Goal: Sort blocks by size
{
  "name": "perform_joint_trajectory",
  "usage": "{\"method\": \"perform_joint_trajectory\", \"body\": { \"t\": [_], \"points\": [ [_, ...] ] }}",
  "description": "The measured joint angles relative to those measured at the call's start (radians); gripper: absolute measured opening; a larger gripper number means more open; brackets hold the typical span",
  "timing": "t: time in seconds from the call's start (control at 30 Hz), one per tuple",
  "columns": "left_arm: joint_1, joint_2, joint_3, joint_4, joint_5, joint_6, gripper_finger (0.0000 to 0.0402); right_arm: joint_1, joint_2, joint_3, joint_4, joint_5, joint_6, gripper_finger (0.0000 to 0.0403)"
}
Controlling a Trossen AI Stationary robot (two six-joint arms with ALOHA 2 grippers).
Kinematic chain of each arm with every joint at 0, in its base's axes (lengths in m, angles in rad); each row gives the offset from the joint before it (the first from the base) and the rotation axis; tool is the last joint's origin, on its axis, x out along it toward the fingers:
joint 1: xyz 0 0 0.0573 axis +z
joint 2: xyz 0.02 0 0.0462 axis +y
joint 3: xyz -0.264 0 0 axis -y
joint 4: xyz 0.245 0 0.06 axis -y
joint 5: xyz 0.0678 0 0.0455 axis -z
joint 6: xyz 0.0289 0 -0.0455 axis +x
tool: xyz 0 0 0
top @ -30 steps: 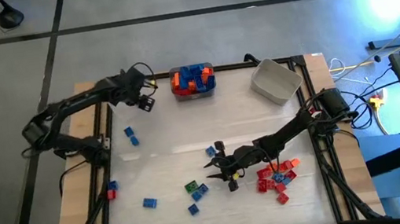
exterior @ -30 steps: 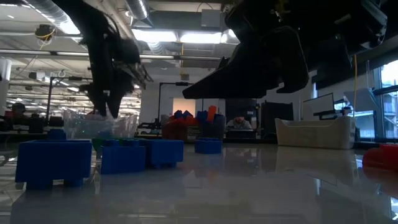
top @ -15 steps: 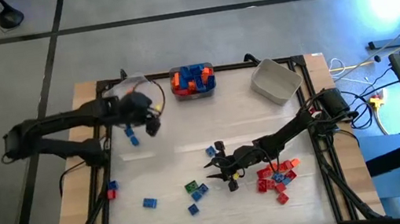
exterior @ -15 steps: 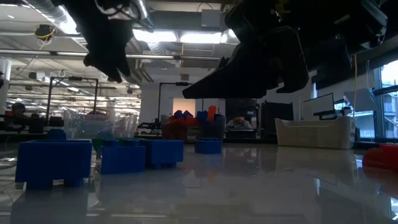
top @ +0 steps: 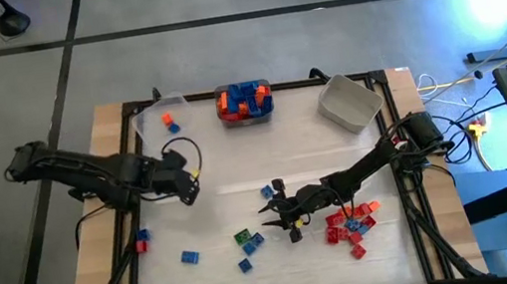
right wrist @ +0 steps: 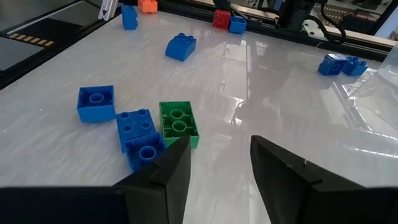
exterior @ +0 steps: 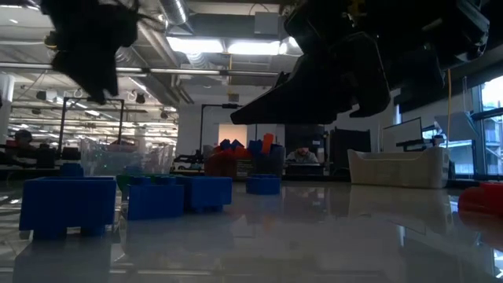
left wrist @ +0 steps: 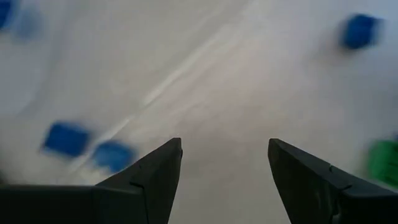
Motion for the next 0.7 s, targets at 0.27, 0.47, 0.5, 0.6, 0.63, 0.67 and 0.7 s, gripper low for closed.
{"method": "perform_joint_trajectory", "body": {
  "t": [0.27, 0.47, 0.5, 0.6, 0.63, 0.67, 0.7],
  "points": [
    [0.025, 0.042, 0.0, -0.19, -0.106, -0.235, 0.0226, 0.0, 0.0, 0.0, 0.003, -0.008, 0.025, 0.0166],
    [0.098, 0.108, 0.0, -0.191, -0.104, -0.164, 0.0226, 0.0, 0.0, 0.0, 0.001, -0.008, 0.026, 0.0166],
    [0.113, 0.12, 0.0, -0.189, -0.1, -0.139, 0.0226, 0.0, 0.0, 0.0, 0.002, -0.008, 0.026, 0.0166],
    [0.155, 0.149, 0.0, -0.188, -0.086, -0.058, 0.0226, 0.0, 0.0, 0.0, 0.001, -0.008, 0.026, 0.0166],
    [0.169, 0.156, 0.0, -0.188, -0.075, -0.035, 0.0226, 0.0, 0.0, 0.0, 0.001, -0.008, 0.026, 0.0166],
    [0.182, 0.162, 0.0, -0.189, -0.062, -0.01, 0.0226, 0.0, 0.0, 0.0, 0.001, -0.008, 0.026, 0.0166],
    [0.194, 0.167, 0.0, -0.19, -0.047, 0.023, 0.0226, 0.0, 0.0, 0.0, 0.001, -0.008, 0.025, 0.0166]
  ]
}}
